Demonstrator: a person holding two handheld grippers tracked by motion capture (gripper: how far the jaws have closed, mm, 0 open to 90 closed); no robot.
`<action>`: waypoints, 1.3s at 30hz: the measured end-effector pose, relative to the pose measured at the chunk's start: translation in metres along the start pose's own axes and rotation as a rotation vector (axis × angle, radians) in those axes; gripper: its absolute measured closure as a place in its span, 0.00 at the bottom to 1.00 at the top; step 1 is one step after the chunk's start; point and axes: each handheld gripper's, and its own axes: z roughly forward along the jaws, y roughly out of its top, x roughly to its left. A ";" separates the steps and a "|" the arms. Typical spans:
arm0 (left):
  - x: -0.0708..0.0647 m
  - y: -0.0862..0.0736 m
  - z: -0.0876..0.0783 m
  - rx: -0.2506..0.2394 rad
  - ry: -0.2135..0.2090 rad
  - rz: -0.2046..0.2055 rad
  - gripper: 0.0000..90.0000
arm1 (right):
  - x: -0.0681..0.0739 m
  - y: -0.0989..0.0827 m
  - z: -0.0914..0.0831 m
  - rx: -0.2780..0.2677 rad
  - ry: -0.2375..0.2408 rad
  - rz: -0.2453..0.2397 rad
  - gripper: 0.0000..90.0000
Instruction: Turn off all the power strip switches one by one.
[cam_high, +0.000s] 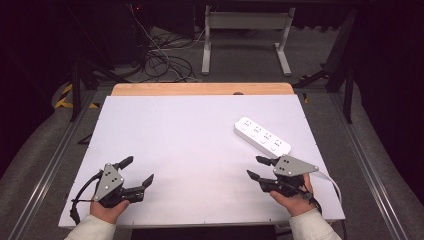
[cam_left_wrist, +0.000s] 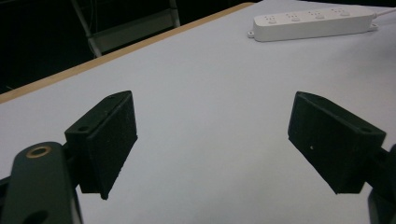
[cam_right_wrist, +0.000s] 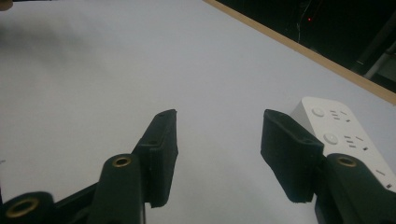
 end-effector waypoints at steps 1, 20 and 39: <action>0.000 0.000 0.000 -0.001 0.001 -0.003 0.18 | -0.001 0.001 0.000 0.002 0.007 0.001 0.51; 0.000 0.000 0.000 0.000 0.001 -0.004 0.18 | -0.041 0.014 -0.003 -0.003 -0.089 0.076 0.54; 0.001 0.000 0.001 0.006 0.002 0.005 0.18 | -0.072 0.006 0.000 0.033 -0.207 0.145 0.58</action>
